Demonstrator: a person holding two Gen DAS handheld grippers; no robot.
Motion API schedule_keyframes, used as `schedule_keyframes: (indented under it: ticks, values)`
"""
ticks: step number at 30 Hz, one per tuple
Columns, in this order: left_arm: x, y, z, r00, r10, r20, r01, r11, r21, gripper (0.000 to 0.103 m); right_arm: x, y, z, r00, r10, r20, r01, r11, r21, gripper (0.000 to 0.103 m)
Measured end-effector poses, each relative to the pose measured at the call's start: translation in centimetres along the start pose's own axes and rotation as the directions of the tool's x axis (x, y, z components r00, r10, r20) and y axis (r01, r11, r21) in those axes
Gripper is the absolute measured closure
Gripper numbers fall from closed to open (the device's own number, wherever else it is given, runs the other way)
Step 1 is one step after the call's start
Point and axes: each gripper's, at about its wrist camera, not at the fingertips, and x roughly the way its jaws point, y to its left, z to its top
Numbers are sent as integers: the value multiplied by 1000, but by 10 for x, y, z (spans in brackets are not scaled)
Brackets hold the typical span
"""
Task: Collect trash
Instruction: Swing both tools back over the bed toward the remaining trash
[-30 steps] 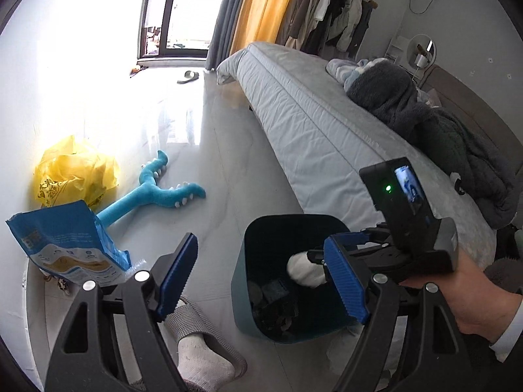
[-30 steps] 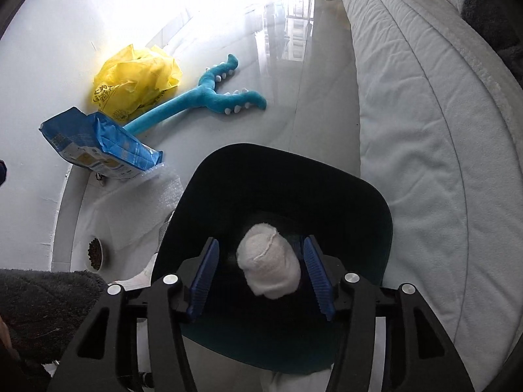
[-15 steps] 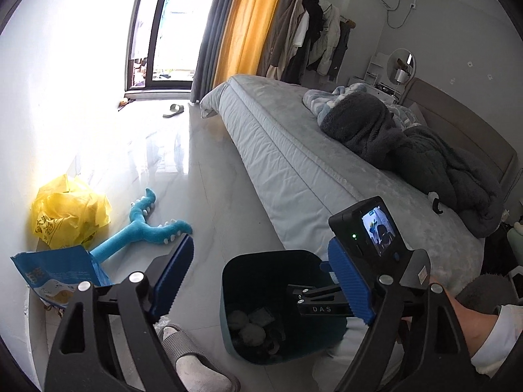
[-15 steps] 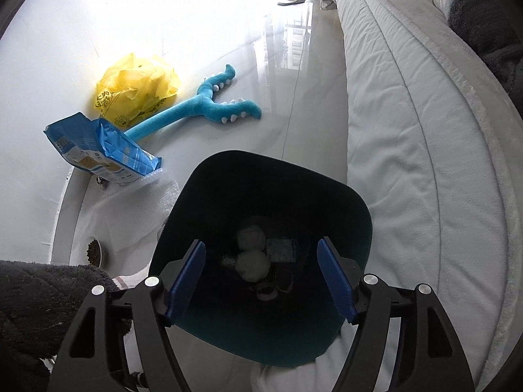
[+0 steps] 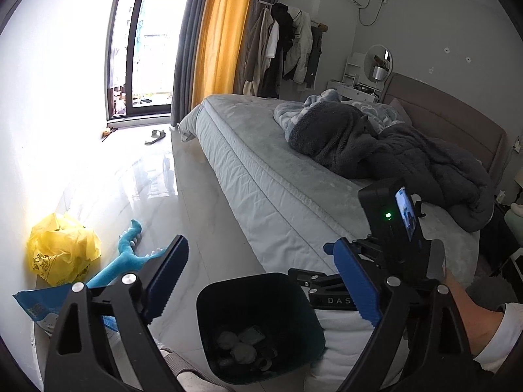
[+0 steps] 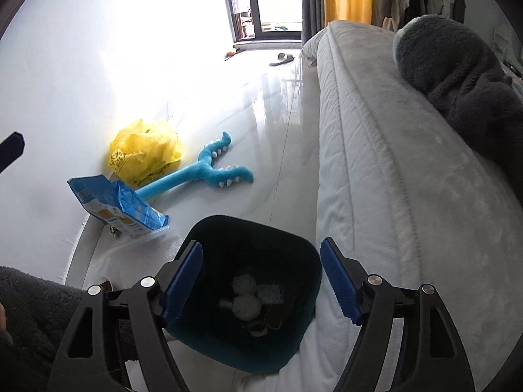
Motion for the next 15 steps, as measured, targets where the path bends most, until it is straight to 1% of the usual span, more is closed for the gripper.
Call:
schedule_keyframes:
  ticks: [3,8,12,15]
  values:
    - [5,-12,4,1000,-14,1,14,1000,10,11,-17,-23,1,999,-17,43,16,999,29,27]
    - [16,-35,7,999,-50,-6,50,998,26,11,-45,-66,1,992,-72,100,65,995,77,27]
    - [28,-57,6,996,-83,-24,84,995,49,11,-63,-92,-2,986,-112,125,102,991,86,26]
    - [38,-74,6,994,-105,-40,107,992,68,11,-76,-111,-9,983,-126,133,113,989,97,26]
